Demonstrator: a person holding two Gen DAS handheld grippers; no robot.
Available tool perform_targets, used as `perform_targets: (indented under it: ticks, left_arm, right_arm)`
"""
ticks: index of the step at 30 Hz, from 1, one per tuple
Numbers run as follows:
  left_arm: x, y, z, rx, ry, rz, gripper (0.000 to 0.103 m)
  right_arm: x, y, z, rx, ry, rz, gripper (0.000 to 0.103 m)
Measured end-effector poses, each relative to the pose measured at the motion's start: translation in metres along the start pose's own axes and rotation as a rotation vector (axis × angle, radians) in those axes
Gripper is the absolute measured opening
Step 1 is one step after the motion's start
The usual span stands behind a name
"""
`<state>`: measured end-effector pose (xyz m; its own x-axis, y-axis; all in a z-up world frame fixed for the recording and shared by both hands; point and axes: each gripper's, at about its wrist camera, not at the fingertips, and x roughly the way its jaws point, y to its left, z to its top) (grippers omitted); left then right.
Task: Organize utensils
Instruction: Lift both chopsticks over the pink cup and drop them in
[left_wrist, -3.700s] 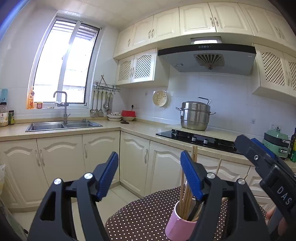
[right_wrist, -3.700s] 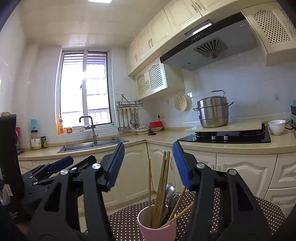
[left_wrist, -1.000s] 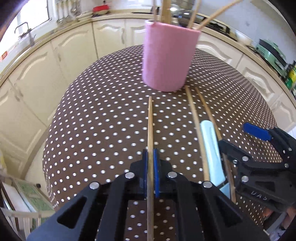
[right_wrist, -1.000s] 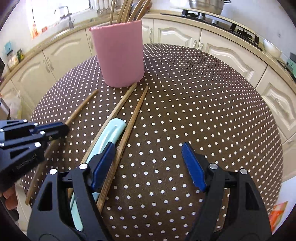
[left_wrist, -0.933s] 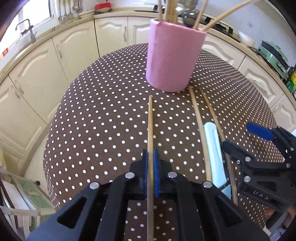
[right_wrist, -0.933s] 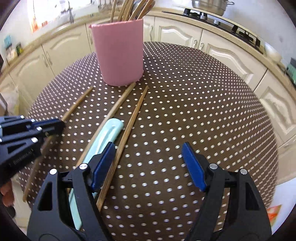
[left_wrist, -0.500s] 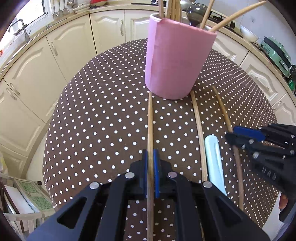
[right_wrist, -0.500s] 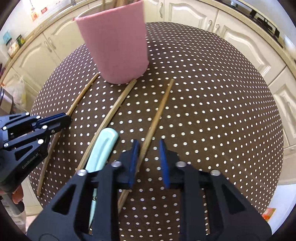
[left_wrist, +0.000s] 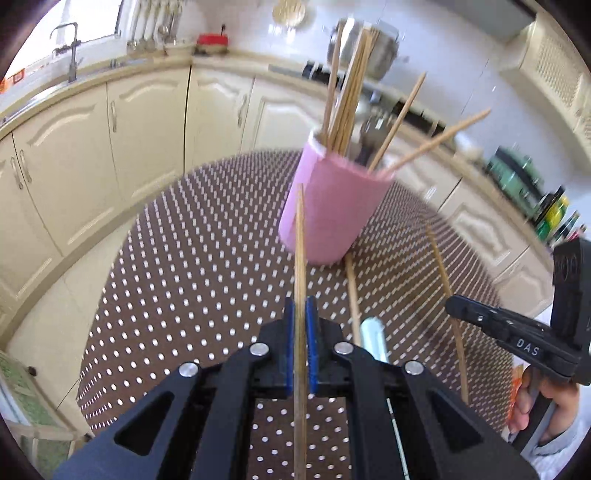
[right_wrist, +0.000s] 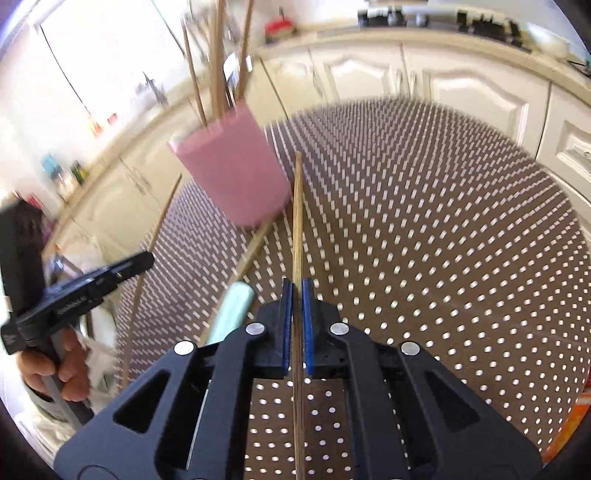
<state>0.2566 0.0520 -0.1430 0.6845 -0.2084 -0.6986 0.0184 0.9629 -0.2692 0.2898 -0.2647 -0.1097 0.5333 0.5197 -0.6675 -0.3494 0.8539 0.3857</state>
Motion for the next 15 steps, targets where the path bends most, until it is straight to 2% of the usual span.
perform_targets:
  ticks: [5, 8, 13, 15]
  left_arm:
    - [-0.034, -0.003, 0.005, -0.001, -0.163, -0.049, 0.006]
    - [-0.054, -0.011, 0.015, 0.017, -0.29, -0.074, 0.006]
    - [-0.083, -0.029, 0.034, 0.051, -0.518, -0.132, 0.006]
    - [-0.086, -0.041, 0.042, 0.07, -0.584, -0.141, 0.006]
  right_arm:
    - [-0.058, -0.001, 0.01, -0.001, -0.258, 0.077, 0.006]
    - [-0.083, 0.016, 0.014, -0.031, -0.38, 0.125, 0.006]
    - [-0.093, 0.042, 0.041, -0.099, -0.535, 0.137, 0.006]
    - [-0.089, 0.078, 0.043, -0.115, -0.579, 0.133, 0.006]
